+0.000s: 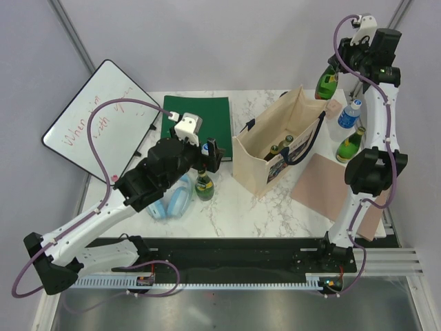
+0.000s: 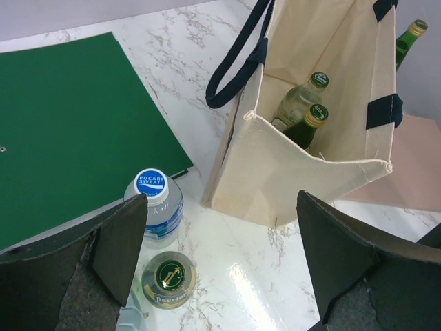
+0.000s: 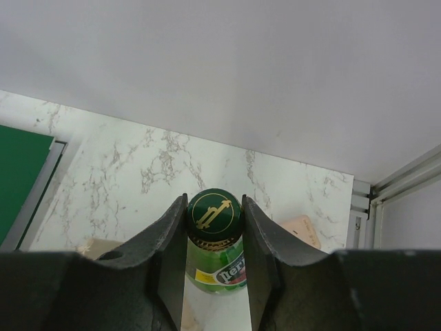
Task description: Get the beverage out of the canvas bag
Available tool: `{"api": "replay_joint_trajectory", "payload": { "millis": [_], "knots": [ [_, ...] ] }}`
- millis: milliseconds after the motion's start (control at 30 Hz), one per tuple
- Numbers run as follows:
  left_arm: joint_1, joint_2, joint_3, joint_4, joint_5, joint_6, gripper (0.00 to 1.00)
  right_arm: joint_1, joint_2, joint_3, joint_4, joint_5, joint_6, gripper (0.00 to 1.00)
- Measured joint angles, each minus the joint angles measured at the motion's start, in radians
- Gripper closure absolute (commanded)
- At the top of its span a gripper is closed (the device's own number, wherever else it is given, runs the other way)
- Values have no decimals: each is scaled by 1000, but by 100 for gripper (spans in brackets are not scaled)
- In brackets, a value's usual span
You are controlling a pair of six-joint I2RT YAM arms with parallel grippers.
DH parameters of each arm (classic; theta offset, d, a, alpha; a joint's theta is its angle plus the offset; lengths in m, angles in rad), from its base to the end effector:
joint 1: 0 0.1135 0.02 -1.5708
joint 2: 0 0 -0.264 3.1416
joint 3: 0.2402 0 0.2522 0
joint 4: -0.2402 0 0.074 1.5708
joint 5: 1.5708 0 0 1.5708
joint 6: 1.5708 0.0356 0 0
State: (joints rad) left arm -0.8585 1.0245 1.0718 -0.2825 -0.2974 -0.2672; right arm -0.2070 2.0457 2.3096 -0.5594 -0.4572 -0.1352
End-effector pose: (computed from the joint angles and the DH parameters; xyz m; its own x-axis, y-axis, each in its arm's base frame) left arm 0.1581 -0.1671 0.3854 -0.2888 -0.0518 -0.9560 0.4781 0.8573 -0.1909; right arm 0.4562 -0.0798 0.4392 -0.2516 -0.0708 -0.9653 -0.2652 0.9642 -0.0016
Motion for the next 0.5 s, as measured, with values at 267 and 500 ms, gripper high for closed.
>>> {"api": "replay_joint_trajectory", "payload": {
  "millis": [267,500],
  "knots": [
    [0,19,3,0,17,0,5,4,102,0,48,10,1,100],
    [0,32,21,0,21,0,5,27,171,-20,82,31,-14,100]
  ]
}}
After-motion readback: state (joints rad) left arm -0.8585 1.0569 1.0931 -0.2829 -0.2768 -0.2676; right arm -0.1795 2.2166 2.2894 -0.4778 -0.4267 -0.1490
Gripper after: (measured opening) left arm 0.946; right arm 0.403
